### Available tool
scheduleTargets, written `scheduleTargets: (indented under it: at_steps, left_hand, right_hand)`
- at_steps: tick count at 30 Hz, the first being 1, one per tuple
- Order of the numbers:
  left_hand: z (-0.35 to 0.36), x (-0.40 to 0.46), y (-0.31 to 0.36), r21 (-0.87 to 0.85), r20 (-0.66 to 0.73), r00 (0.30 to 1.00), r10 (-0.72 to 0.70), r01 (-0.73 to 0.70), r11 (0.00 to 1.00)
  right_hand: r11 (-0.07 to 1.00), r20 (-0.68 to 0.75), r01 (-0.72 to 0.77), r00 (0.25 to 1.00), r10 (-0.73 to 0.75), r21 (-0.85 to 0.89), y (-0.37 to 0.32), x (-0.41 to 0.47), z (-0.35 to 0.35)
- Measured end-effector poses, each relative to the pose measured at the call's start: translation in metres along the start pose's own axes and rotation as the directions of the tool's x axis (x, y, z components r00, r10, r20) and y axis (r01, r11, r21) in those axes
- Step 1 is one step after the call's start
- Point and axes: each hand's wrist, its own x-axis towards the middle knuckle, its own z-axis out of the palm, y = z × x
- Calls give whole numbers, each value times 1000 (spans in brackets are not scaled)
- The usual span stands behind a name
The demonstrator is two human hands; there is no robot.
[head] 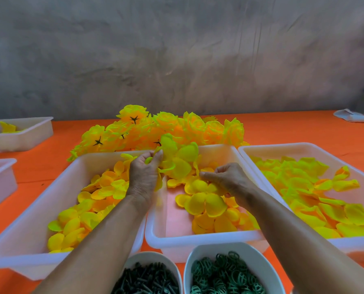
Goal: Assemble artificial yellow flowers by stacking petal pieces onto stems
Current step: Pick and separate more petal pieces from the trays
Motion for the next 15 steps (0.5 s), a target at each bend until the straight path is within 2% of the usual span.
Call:
scheduleTargets:
  at_steps: [2, 5, 8, 10, 13, 15]
  left_hand:
    - [1, -3, 3, -31, 51, 999, -14, 16, 999]
    - [4, -6, 3, -30, 155, 988, -24, 29, 999]
    - [4, -6, 3, -9, 169, 985, -35, 37, 999]
    - [4, -6, 3, -6, 162, 986, -43, 44, 999]
    - [6, -9, 4, -24, 195, 980, -29, 34, 999]
    - [7, -12, 4, 4, 240, 970, -31, 30, 1000]
  right_hand:
    - [999, 112, 20, 994, -16, -34, 0, -3, 0]
    - [987, 321, 83, 946, -34, -140, -1, -9, 2]
    - [969, 374, 143, 925, -59, -200, -5, -14, 2]
    - [978, 377, 168, 920, -111, -123, -9, -14, 1]
    - [975, 433, 176, 875, -219, 137, -11, -14, 0]
    - [954, 348, 110, 914, -208, 280, -11, -12, -1]
